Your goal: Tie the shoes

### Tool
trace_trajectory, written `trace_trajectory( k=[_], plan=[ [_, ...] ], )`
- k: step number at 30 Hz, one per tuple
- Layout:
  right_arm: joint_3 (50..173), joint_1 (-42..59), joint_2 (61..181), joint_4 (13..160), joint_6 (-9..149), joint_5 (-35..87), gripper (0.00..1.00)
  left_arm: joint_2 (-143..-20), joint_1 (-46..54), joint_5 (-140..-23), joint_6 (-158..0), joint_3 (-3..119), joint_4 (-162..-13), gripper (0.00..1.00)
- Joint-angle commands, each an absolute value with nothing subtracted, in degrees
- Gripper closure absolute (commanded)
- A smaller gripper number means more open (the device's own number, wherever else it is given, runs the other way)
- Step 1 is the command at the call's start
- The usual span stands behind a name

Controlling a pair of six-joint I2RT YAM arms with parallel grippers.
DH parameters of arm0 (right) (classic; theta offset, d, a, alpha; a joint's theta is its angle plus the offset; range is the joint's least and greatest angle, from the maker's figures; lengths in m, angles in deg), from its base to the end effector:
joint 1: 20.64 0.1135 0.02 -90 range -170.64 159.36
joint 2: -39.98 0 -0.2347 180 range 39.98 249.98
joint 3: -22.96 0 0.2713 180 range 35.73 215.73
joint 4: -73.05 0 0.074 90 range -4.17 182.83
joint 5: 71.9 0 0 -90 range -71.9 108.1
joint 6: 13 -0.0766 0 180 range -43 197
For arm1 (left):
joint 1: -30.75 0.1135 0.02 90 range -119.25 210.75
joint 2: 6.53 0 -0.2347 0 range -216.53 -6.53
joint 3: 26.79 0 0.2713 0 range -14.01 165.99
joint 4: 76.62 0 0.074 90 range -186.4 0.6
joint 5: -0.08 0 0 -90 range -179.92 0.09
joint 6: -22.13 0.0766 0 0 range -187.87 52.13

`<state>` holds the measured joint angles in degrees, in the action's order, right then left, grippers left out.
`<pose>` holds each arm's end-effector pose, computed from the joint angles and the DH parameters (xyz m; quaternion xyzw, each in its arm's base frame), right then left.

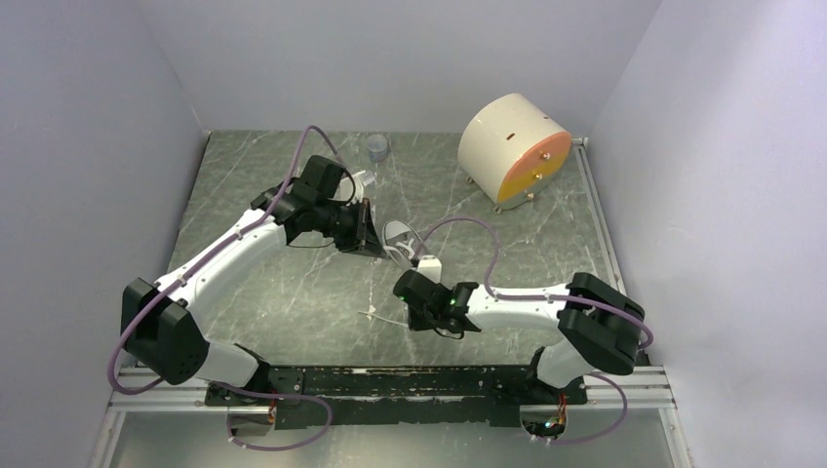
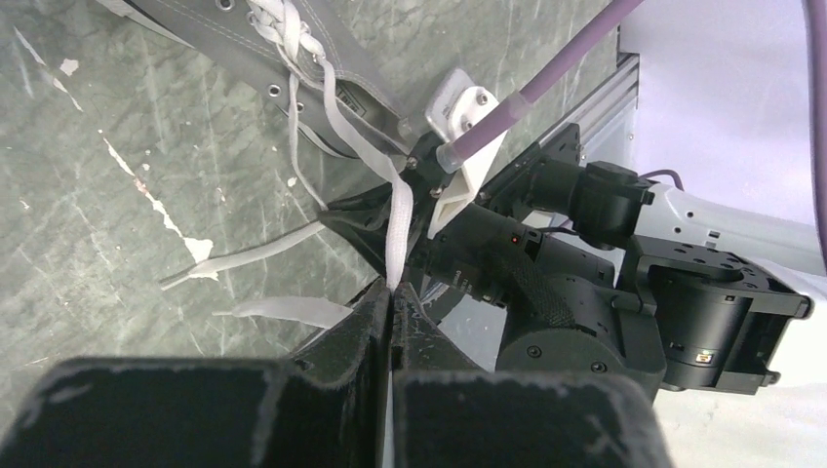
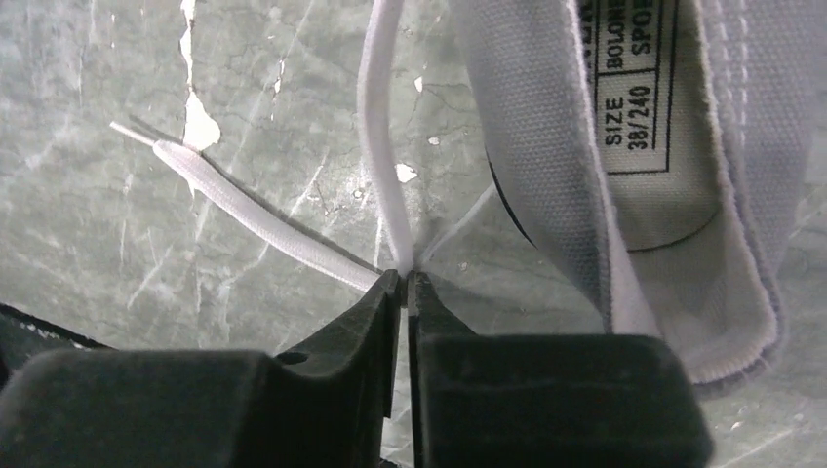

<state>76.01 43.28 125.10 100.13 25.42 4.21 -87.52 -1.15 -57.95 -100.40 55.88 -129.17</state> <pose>0.1510 0.2668 0.0759 -0.0709 0.9548 0.1611 0.2395 0.2690 -0.2152 0.2454 0.0872 0.9063 -0.3912 0.1340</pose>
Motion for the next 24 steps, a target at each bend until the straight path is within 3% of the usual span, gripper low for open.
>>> trace_trajectory(
  k=[1,7,11,16,21,24],
  plan=[
    [79.79,43.77,124.68,104.65,27.55,0.45,0.97,-86.02,-0.8,-59.15,-99.46,56.67,-129.55,0.95],
    [83.8,41.55,114.05,126.07,36.02,7.63,1.0,-85.14,-0.8,-61.87,-98.19,56.15,-131.22,0.95],
    [82.98,36.35,104.44,123.52,48.1,20.58,1.0,-86.23,-0.72,-60.85,-97.9,51.99,-128.92,0.95],
    [90.06,21.99,108.77,123.91,62.72,31.07,1.0,-89.94,-0.54,-60.81,-95.64,52.93,-130.7,0.95],
    [96.52,15.93,115.54,121.47,69.83,54.15,1.0,-90.99,-0.54,-61.73,-95.12,53.03,-131.54,0.95],
    [101.01,14.54,121.09,125.64,71.91,49.76,1.0,-90.61,-0.54,-62.19,-96.35,51.3,-130.45,0.95]
  ],
)
